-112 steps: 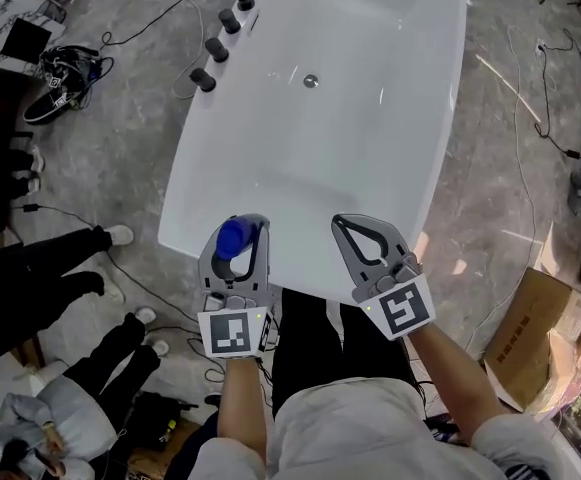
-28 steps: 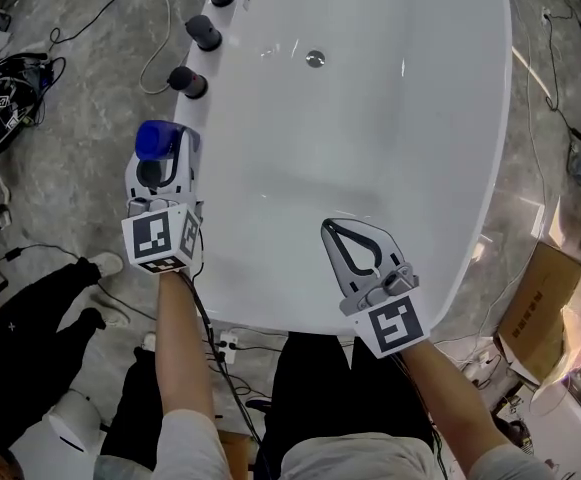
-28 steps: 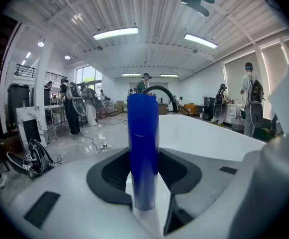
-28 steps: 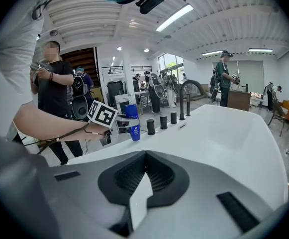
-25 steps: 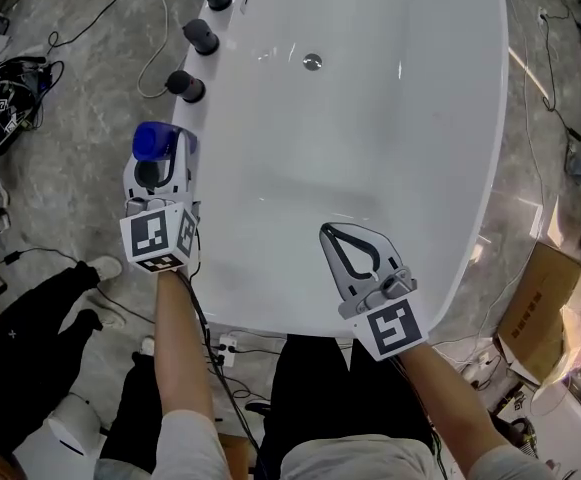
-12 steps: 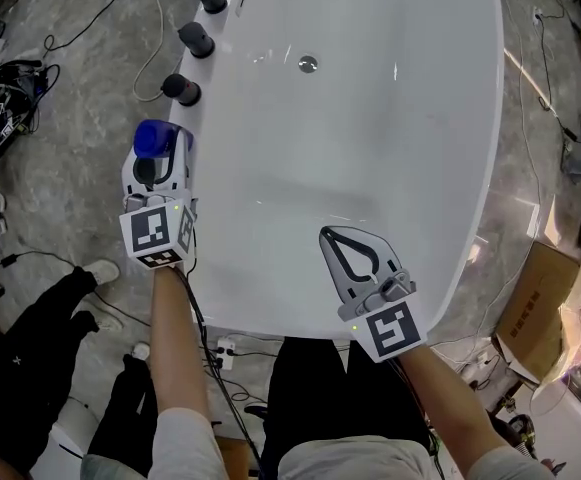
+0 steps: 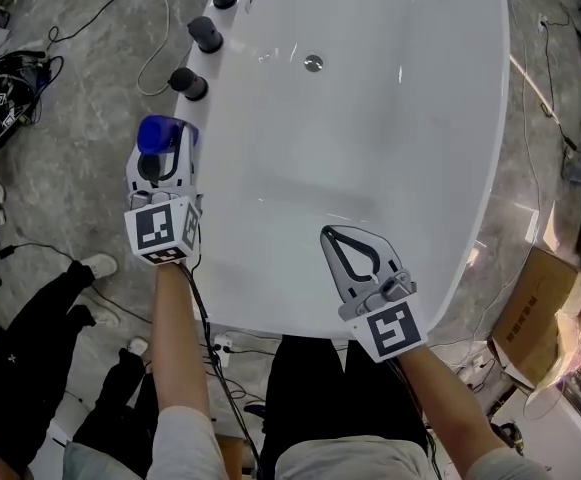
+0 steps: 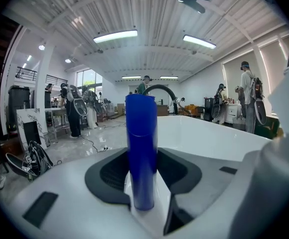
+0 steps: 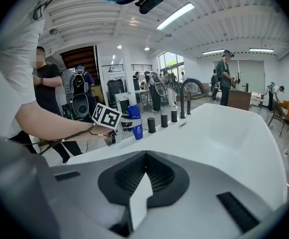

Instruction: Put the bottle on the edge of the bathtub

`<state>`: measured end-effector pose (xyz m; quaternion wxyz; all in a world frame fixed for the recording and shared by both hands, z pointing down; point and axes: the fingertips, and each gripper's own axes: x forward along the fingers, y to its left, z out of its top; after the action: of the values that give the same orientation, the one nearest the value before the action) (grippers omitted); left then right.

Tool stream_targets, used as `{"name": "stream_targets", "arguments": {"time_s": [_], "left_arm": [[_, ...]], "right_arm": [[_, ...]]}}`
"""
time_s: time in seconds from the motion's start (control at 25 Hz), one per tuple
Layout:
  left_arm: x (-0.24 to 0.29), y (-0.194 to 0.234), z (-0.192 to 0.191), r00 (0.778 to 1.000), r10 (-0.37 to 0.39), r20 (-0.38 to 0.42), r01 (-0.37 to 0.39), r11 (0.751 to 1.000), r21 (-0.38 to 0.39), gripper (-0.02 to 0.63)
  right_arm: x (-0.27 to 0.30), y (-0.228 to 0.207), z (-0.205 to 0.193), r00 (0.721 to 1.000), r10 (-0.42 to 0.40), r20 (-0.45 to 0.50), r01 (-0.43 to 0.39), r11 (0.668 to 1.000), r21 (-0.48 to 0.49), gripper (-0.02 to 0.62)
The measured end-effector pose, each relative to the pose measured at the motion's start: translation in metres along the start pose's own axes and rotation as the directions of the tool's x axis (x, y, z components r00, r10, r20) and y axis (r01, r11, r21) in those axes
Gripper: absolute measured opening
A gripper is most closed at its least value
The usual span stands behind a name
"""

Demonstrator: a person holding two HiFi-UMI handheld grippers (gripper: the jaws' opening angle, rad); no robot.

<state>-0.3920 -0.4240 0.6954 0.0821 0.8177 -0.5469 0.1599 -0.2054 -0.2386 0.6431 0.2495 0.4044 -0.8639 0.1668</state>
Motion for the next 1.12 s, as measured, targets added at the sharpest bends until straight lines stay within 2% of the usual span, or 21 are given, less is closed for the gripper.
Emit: {"name": "stream_targets", "arguments": {"time_s": [0.16, 0.36, 0.6, 0.96, 1.12], "left_arm": [[-0.002, 0.001, -0.003, 1.000, -0.006, 0.005, 0.006, 0.999, -0.052, 0.170], [-0.005, 0.000, -0.009, 1.000, 0.003, -0.011, -0.003, 1.000, -0.028, 0.181], [-0.015, 0.001, -0.018, 1.000, 0.018, -0.010, -0.018, 0.997, -0.076, 0.193], [-0.038, 0.000, -0.030, 0.999, 0.031, -0.026, -0.033, 0.995, -0.096, 0.193], [-0.054, -0.002, -0.031, 0.999, 0.036, -0.033, -0.039, 0.994, -0.101, 0.193]], "right_arm": [[0.002, 0.001, 0.000, 1.000, 0.003, 0.002, -0.003, 1.000, -0.002, 0.006], [0.002, 0.006, 0.000, 1.000, 0.019, -0.007, -0.019, 1.000, -0.013, 0.006], [0.001, 0.013, -0.007, 0.999, 0.036, -0.022, -0.036, 0.999, -0.025, 0.006], [0.002, 0.030, -0.008, 0.998, 0.063, -0.018, -0.064, 0.997, -0.031, 0.006], [0.007, 0.039, -0.007, 0.995, 0.101, -0.023, -0.102, 0.993, -0.056, 0.006]]}}
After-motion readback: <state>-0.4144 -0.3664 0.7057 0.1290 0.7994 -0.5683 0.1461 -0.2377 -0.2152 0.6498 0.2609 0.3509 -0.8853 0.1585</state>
